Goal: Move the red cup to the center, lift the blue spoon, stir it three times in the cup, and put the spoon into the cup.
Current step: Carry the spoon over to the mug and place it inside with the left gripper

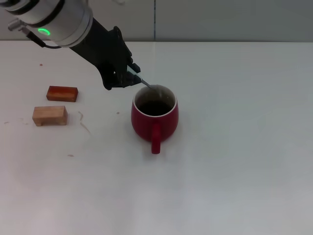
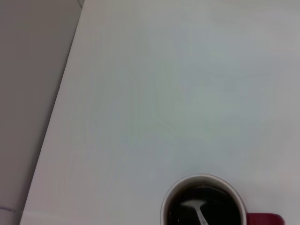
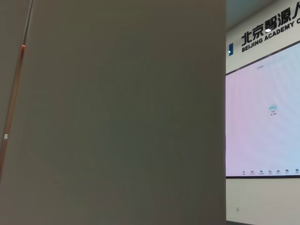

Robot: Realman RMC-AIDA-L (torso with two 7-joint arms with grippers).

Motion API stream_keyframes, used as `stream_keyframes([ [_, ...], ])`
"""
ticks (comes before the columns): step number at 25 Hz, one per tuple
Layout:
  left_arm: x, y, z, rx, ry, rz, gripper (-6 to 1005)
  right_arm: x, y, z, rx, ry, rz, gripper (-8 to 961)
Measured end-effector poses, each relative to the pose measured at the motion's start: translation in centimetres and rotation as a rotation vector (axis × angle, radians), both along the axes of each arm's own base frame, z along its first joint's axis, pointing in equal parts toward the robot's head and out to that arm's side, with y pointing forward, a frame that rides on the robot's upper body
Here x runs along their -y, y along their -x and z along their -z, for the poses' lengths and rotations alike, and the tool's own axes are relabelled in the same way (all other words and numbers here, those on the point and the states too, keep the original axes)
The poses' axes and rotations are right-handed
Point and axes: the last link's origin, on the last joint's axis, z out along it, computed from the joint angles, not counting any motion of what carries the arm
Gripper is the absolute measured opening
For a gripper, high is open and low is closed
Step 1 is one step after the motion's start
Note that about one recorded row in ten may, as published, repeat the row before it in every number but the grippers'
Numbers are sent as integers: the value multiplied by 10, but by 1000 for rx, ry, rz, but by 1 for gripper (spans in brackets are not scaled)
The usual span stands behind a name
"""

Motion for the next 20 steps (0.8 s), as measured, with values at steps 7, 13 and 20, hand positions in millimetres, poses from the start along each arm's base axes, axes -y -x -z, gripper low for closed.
stream_keyframes([
  [7,1,4,12,-68,-5,27,165,1,0,0,2,-1,-1,639],
  [13,3,7,21,-101,24,27,165,1,0,0,1,0,-1,640],
  [20,2,6,24,-110,22,40,165,1,0,0,-1,2,1,640],
])
